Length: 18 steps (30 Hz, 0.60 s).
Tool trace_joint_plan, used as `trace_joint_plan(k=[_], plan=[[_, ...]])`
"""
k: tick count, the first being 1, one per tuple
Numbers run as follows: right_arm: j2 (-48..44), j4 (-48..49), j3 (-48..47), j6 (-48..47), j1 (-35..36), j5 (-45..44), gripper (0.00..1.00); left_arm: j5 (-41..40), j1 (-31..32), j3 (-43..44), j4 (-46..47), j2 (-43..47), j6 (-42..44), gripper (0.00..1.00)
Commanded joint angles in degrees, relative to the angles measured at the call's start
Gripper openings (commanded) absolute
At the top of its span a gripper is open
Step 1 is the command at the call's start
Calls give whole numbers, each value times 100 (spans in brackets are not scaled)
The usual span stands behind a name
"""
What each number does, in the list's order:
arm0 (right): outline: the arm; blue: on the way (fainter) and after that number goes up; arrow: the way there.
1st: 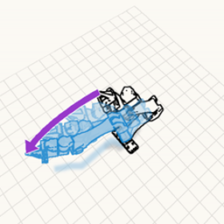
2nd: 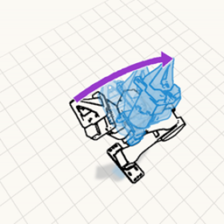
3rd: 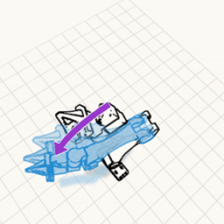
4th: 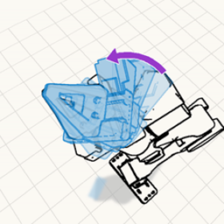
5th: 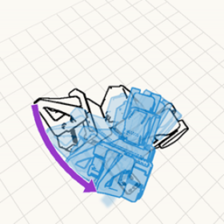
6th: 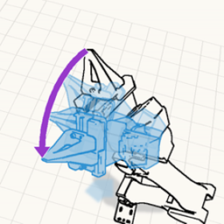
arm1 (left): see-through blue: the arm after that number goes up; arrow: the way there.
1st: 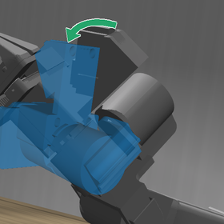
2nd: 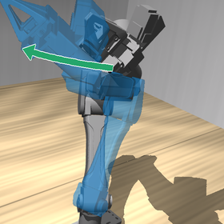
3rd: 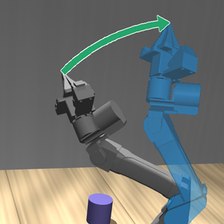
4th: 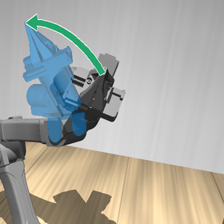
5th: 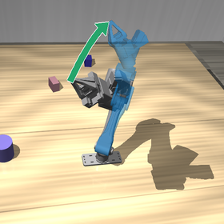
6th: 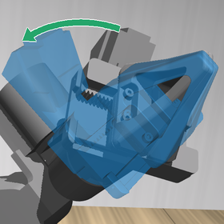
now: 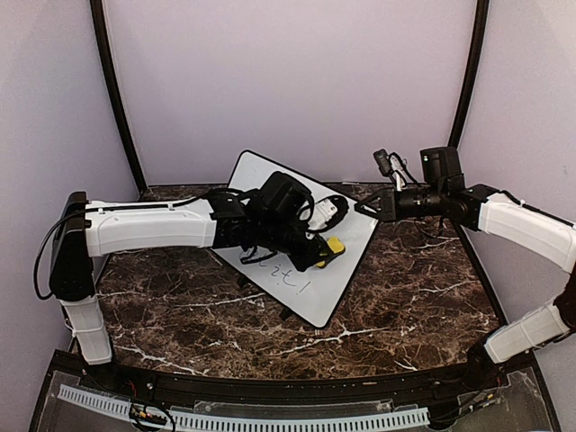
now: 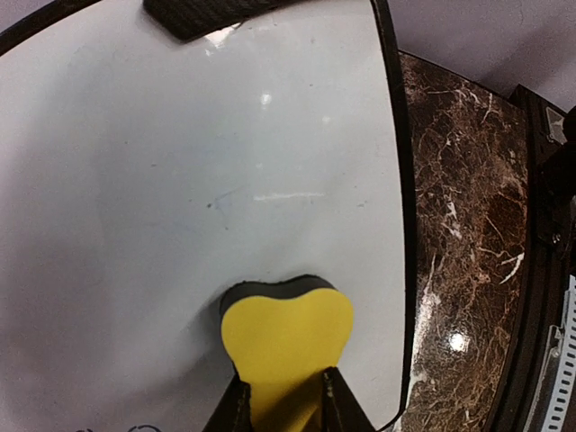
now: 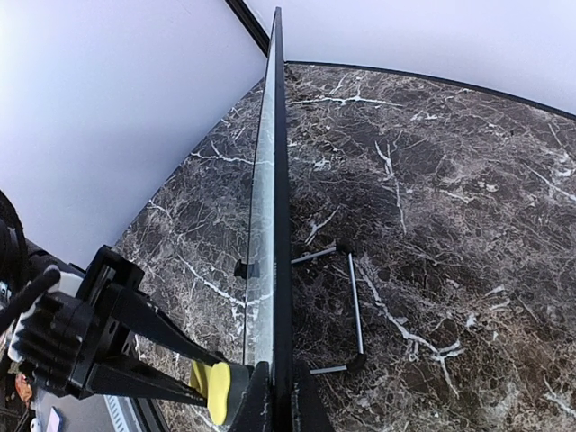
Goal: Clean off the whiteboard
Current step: Erase the center of the whiteboard.
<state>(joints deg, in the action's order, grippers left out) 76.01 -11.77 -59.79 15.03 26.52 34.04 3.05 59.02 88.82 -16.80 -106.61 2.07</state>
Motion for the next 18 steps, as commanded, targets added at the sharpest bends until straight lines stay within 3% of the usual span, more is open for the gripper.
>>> trace_joint_plan(k=[1, 18], plan=[[22, -8, 3, -605, 221, 331, 0, 186, 39, 23, -71, -147, 84, 12], [-70, 4, 61, -624, 222, 314, 0, 61, -212, -901, -215, 259, -181, 11]])
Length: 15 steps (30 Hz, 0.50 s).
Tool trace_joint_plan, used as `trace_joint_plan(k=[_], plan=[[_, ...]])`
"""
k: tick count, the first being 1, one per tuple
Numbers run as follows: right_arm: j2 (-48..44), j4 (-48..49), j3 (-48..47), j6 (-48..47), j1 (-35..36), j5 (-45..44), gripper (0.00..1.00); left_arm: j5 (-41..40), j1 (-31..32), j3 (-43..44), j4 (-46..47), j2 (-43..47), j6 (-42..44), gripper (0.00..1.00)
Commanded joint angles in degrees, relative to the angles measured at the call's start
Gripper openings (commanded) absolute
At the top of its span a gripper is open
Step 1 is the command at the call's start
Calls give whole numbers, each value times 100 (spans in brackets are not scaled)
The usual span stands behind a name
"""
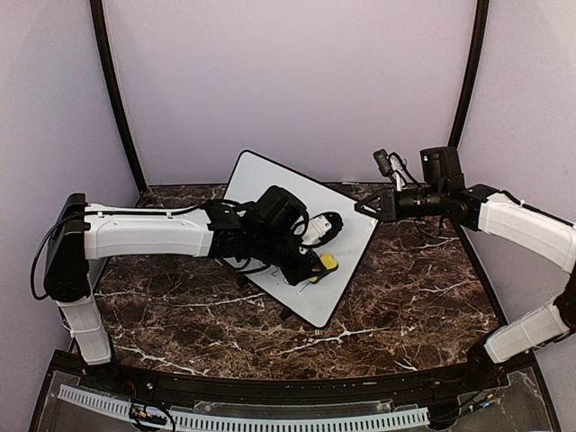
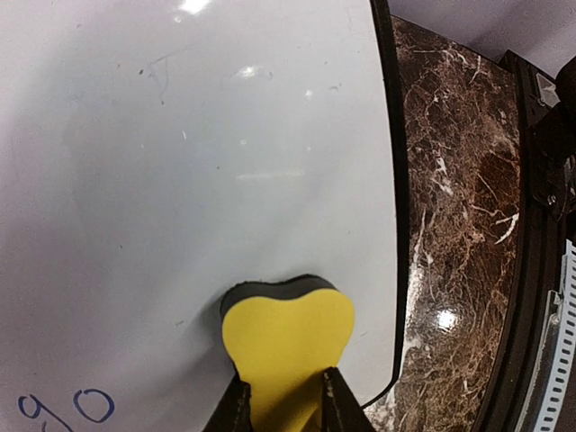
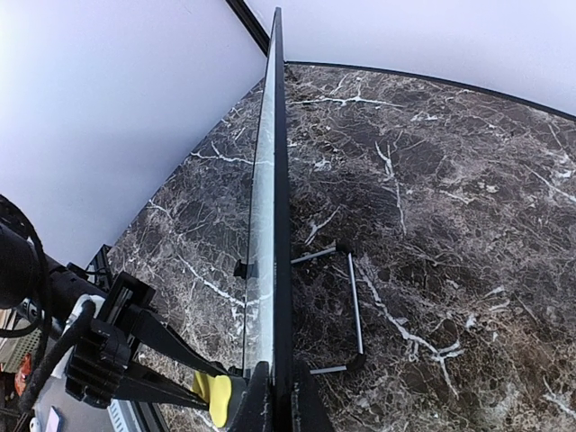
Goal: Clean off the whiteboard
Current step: Erase the center of the whiteboard.
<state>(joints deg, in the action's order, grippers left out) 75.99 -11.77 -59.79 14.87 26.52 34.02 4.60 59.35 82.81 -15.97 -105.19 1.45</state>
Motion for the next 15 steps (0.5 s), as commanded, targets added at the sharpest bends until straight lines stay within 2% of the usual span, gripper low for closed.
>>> trace_joint_plan(k=[1, 6, 15], plan=[[-79, 11, 71, -603, 222, 309, 0, -97, -342, -342, -300, 195, -119, 11], [-118, 0, 69, -608, 222, 298, 0, -37, -1019, -359, -291, 576, -439, 11], [-221, -281, -137, -789, 222, 268, 0, -479, -2462, -235, -392, 960, 31, 11]])
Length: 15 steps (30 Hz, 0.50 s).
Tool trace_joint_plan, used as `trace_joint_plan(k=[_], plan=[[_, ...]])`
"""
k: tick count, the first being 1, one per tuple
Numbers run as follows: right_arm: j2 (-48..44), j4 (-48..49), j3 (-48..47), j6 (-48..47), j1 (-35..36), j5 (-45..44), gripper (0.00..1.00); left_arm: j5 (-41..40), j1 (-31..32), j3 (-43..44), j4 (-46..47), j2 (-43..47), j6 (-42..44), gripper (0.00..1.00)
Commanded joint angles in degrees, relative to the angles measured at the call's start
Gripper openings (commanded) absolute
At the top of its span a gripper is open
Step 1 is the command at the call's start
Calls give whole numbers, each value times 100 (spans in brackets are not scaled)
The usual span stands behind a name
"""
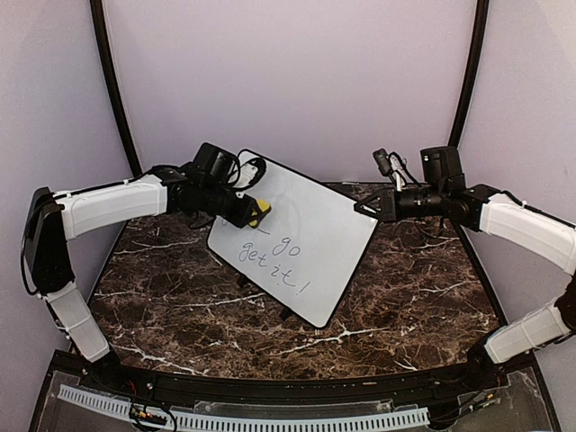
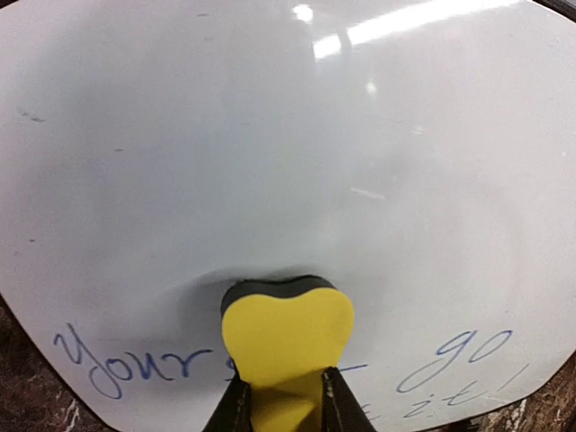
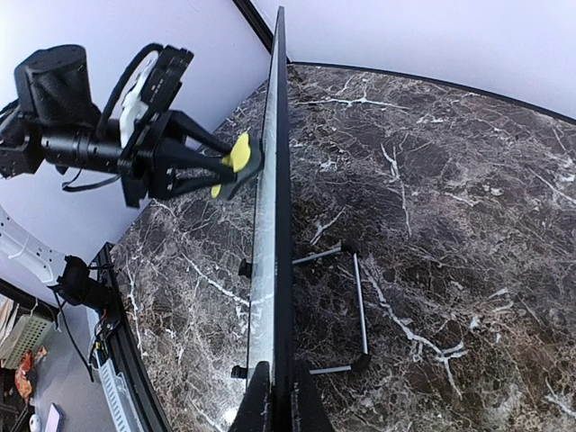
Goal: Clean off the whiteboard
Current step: Erase the center of the whiteboard.
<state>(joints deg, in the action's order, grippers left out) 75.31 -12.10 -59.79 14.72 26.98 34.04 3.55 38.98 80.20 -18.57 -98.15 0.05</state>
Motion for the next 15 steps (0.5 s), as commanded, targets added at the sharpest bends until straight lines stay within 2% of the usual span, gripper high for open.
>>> trace_joint_plan(k=[1, 4, 15], plan=[[-177, -345, -195, -811, 176, 200, 0, -431, -487, 11, -113, 295, 179, 11], [-241, -579, -324, -912, 130, -35, 0, -560, -678, 4, -92, 387, 252, 11], [-643, -663, -136, -1191, -304, 244, 0, -675, -855, -595, 49, 1125, 260, 11]])
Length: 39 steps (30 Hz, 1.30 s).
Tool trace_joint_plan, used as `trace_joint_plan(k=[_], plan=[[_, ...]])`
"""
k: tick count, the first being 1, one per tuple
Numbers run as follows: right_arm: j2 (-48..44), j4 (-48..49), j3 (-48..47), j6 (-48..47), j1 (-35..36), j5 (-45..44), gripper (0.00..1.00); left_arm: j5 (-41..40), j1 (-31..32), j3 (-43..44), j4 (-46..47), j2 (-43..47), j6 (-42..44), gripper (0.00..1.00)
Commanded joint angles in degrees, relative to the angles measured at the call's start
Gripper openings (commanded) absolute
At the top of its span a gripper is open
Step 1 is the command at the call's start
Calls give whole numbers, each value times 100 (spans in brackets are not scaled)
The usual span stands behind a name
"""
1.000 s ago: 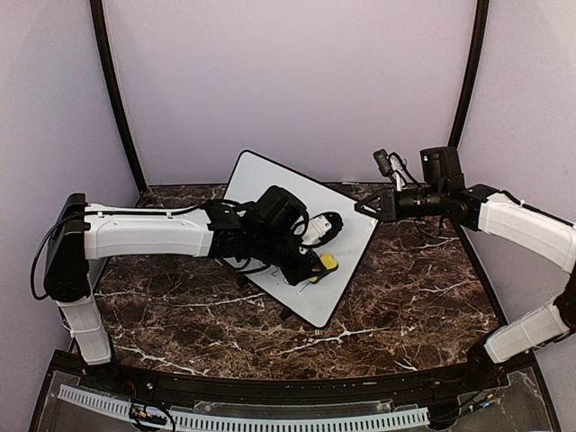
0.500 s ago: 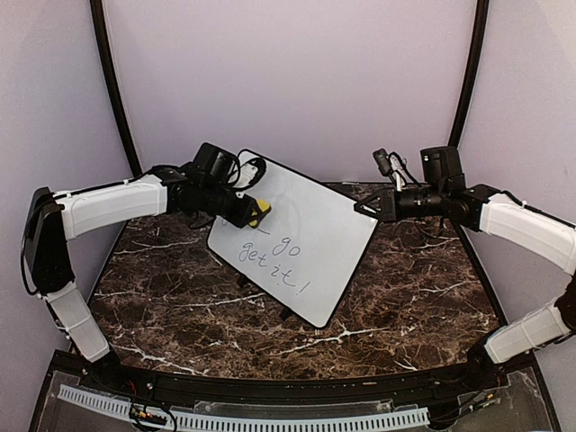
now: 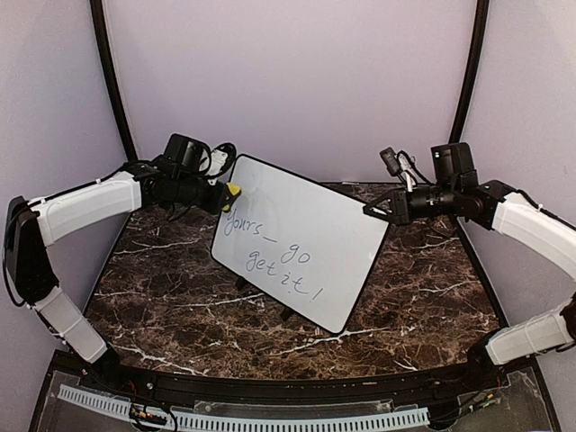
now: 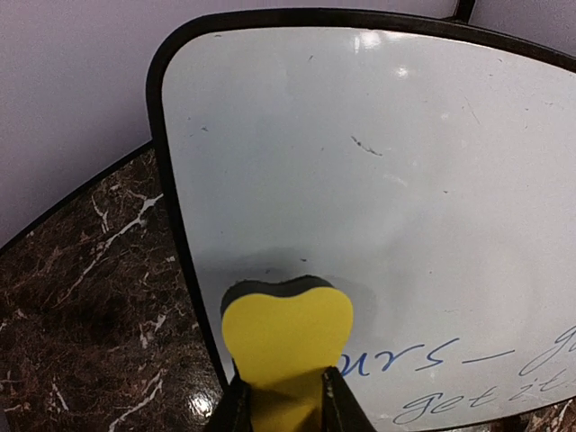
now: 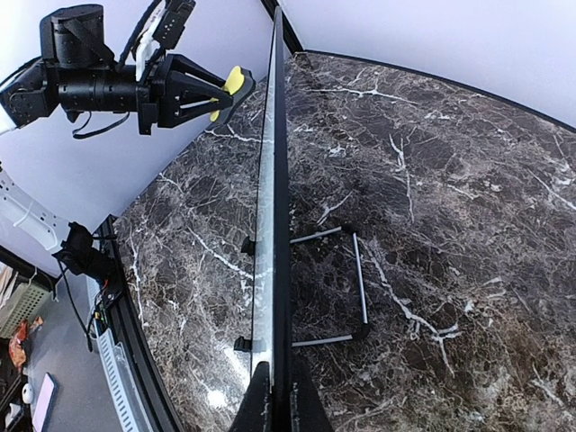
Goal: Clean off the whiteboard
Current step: Erase the center of the whiteboard.
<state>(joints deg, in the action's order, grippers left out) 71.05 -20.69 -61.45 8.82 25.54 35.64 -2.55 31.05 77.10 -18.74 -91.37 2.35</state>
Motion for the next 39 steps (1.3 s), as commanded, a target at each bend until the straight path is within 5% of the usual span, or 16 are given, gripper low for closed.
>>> trace_joint_plan(k=[1, 11, 22, 39], plan=[[-208, 204, 36, -608, -196, 124, 0, -64, -63, -345, 95, 547, 39, 11], [15, 437, 24, -348, -383, 434, 0, -156, -115, -1016, 531, 558, 294, 11], [-122, 505, 115, -311, -385, 326, 0, 168, -134, -613, 389, -72, 252, 10], [-157, 479, 107, -357, -390, 207, 0, 810, -143, -1284, 303, -106, -451, 8]])
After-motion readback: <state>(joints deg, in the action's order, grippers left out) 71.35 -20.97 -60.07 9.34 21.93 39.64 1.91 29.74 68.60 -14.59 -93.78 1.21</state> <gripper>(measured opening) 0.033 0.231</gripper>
